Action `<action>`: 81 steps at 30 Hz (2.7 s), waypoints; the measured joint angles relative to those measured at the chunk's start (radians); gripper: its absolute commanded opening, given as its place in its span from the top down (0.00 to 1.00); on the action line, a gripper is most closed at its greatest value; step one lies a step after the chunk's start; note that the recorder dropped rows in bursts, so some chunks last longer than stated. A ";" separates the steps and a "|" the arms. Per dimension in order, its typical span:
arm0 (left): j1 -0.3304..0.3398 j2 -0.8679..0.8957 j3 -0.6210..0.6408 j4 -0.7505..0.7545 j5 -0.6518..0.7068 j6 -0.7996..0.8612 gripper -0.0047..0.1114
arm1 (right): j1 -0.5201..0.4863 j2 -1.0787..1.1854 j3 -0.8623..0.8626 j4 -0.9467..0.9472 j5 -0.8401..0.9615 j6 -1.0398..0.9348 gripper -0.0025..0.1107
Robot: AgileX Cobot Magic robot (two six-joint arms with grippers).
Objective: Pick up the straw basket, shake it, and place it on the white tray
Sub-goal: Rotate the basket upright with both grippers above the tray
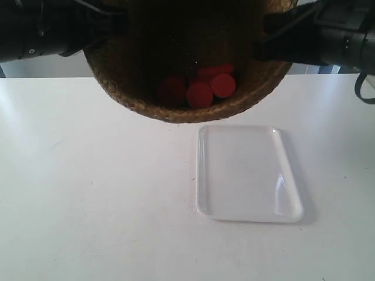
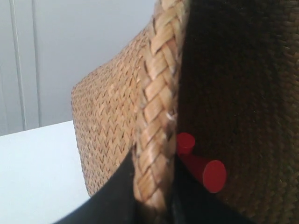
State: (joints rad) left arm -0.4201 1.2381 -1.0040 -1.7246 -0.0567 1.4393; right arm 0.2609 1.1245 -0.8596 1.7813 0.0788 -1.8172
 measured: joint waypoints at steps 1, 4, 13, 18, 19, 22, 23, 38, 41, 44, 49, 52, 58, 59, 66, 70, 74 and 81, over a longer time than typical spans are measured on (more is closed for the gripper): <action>0.000 0.005 -0.008 0.000 0.005 -0.011 0.96 | -0.022 0.007 -0.011 -0.003 0.016 0.000 0.98; 0.002 0.024 -0.032 0.000 0.010 -0.053 0.96 | -0.075 0.034 -0.032 -0.009 0.070 0.020 0.98; 0.006 0.100 -0.043 0.000 -0.002 -0.152 0.96 | -0.140 0.149 -0.047 -0.097 0.184 0.228 0.98; 0.006 0.141 -0.043 0.000 -0.011 -0.128 0.96 | -0.161 0.153 -0.062 -0.268 0.193 0.432 0.98; 0.006 0.150 -0.043 0.000 -0.011 -0.112 0.96 | -0.170 0.153 -0.069 -0.312 0.198 0.479 0.98; 0.006 0.170 -0.045 0.000 -0.010 -0.063 0.96 | -0.191 0.156 -0.090 -0.487 0.240 0.627 0.98; 0.006 0.175 -0.047 0.000 -0.019 -0.047 0.96 | -0.199 0.158 -0.099 -0.560 0.260 0.694 0.98; -0.004 0.254 -0.089 0.000 -0.080 0.150 0.96 | -0.255 0.196 -0.210 -1.141 0.521 1.337 0.98; -0.004 0.262 -0.089 0.000 -0.061 0.150 0.96 | -0.256 0.200 -0.210 -1.169 0.523 1.343 0.98; -0.004 0.264 -0.089 0.000 -0.050 0.142 0.96 | -0.256 0.201 -0.211 -1.194 0.531 1.345 0.98; -0.004 0.264 -0.089 0.000 -0.017 0.131 0.96 | -0.259 0.201 -0.213 -1.200 0.533 1.345 0.98; -0.004 0.264 -0.089 0.000 -0.015 0.130 0.96 | -0.260 0.201 -0.213 -1.202 0.533 1.345 0.98; -0.004 0.264 -0.089 0.066 0.011 0.028 0.96 | -0.261 0.201 -0.213 -1.208 0.533 1.345 0.98; -0.004 0.264 -0.089 0.135 0.019 -0.071 0.96 | -0.260 0.201 -0.213 -1.208 0.533 1.345 0.98; -0.004 0.264 -0.100 1.017 0.097 -1.072 0.96 | -0.261 0.203 -0.213 -1.214 0.577 1.350 0.98; -0.004 0.264 -0.104 1.260 0.141 -1.356 0.96 | -0.261 0.203 -0.213 -1.214 0.582 1.352 0.98; -0.004 0.259 -0.107 1.328 0.166 -1.421 0.96 | -0.261 0.203 -0.213 -1.214 0.582 1.352 0.98; -0.004 0.254 -0.107 1.339 0.179 -1.432 0.96 | -0.261 0.203 -0.213 -1.214 0.582 1.352 0.98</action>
State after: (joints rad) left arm -0.4241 1.4925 -1.1105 -0.3861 0.1227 0.0076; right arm 0.0000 1.3272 -1.0721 0.5673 0.6607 -0.4652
